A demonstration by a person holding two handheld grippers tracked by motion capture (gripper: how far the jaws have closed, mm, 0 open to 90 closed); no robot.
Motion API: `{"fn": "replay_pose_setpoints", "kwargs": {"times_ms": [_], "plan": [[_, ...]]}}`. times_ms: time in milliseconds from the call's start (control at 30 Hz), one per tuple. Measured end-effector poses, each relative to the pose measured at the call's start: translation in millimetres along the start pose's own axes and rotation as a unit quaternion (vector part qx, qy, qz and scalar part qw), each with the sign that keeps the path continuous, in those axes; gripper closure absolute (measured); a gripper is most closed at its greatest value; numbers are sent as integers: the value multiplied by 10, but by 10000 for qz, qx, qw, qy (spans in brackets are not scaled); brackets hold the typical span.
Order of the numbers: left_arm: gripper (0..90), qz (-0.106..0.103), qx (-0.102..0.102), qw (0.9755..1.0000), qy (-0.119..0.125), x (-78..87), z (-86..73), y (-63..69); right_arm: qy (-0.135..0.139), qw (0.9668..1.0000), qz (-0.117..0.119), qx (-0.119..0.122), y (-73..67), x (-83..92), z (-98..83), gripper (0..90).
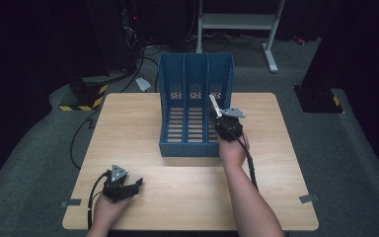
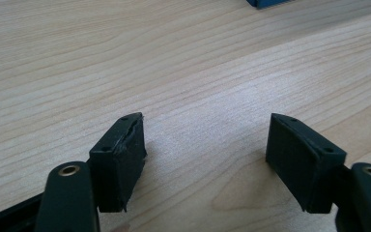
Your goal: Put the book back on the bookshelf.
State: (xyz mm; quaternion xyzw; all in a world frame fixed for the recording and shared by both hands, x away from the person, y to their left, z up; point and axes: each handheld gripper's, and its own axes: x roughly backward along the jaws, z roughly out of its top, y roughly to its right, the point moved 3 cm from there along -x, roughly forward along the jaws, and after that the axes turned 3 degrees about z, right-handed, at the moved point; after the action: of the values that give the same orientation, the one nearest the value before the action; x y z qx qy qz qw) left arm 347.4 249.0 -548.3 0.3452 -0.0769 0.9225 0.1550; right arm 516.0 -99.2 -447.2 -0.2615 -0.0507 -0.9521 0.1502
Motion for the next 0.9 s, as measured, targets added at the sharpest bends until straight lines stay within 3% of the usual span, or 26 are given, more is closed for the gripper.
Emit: {"fn": "replay_pose_setpoints", "kwargs": {"times_ms": [300,467,600,900], "plan": [[298,-4,-1,10000,-2,0,0,0,-144,9999,-22,77,-24,38,-22,732],[298,10,-9,10000,11,-3,3,-2,-192,9997,34,125,-10,56,32,664],[297,8,11,10000,21,-10,7,1,-455,9987,185,109,0,8,101,642],[296,-6,28,10000,25,-10,7,-3,-833,9963,196,50,34,-110,224,678]]}}
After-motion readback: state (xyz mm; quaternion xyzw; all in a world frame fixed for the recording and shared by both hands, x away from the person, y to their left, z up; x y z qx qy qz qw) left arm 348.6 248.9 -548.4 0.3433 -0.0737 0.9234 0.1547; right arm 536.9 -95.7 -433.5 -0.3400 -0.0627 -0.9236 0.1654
